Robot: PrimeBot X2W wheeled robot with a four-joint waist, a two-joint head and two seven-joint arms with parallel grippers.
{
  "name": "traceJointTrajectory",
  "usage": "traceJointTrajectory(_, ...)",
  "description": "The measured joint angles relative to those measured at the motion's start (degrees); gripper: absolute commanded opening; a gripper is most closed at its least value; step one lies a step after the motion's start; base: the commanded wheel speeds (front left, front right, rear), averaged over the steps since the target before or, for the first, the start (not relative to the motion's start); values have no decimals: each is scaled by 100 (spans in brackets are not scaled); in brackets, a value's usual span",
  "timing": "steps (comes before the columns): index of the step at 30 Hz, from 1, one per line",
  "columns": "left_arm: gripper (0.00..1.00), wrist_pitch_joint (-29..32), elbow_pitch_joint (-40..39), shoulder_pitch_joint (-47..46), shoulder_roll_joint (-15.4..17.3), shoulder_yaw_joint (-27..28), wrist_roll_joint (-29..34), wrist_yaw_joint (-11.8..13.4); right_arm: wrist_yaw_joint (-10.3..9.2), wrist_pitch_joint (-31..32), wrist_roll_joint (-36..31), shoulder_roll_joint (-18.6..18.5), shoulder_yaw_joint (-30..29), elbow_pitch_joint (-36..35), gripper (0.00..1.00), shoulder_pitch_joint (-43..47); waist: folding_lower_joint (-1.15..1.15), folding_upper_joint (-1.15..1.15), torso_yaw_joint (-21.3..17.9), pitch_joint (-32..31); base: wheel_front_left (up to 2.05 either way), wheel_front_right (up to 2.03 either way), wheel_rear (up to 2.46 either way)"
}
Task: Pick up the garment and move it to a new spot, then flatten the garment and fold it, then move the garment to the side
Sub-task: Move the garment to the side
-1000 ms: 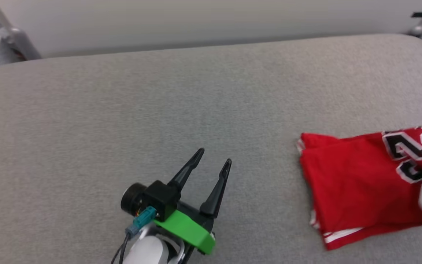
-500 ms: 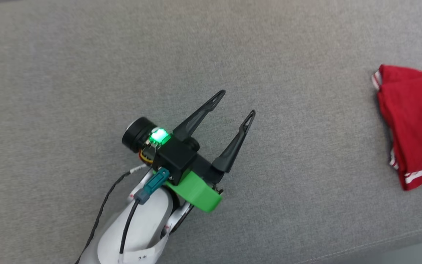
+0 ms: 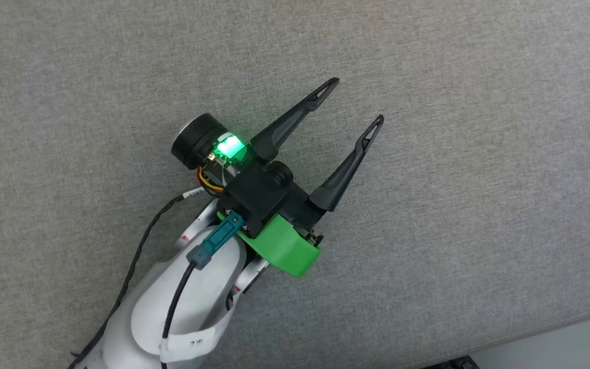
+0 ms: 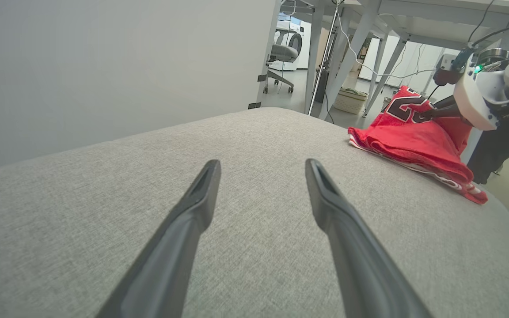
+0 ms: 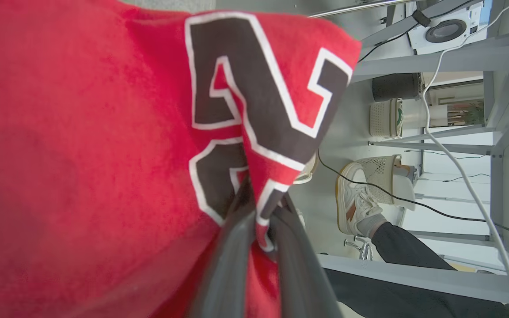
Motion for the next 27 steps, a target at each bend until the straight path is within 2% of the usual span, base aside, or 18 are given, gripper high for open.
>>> traceJointTrajectory(3,100,1,-13,1,-2,35,0,0,0,2,-138,143,-86,158,0,-134,0,0,59,120,0,0,0)
traceJointTrajectory(4,100,1,-22,1,-3,36,-1,0,0,2,-196,183,-114,193,68,-169,0,0,87,134,0,0,0)
traceJointTrajectory(5,100,1,-27,1,-9,37,-1,0,0,1,-254,213,-144,208,100,-190,0,0,116,137,0,0,0)
traceJointTrajectory(12,100,1,-26,20,-87,97,-7,0,0,-36,-422,372,-261,186,100,-219,0,0,222,-51,0,0,0)
traceJointTrajectory(18,100,1,62,283,-263,354,-124,0,-1,-104,-380,520,-285,-158,100,-209,-1,0,290,-429,0,0,0)
traceJointTrajectory(24,100,1,287,904,-402,924,-269,0,-1,-256,-2,1042,-289,-738,100,-61,-1,-1,381,-1022,0,0,0)
traceJointTrajectory(27,100,1,423,1271,-454,1293,-318,0,0,-277,298,1454,-414,-1134,100,170,-1,-1,438,-1376,0,0,0)
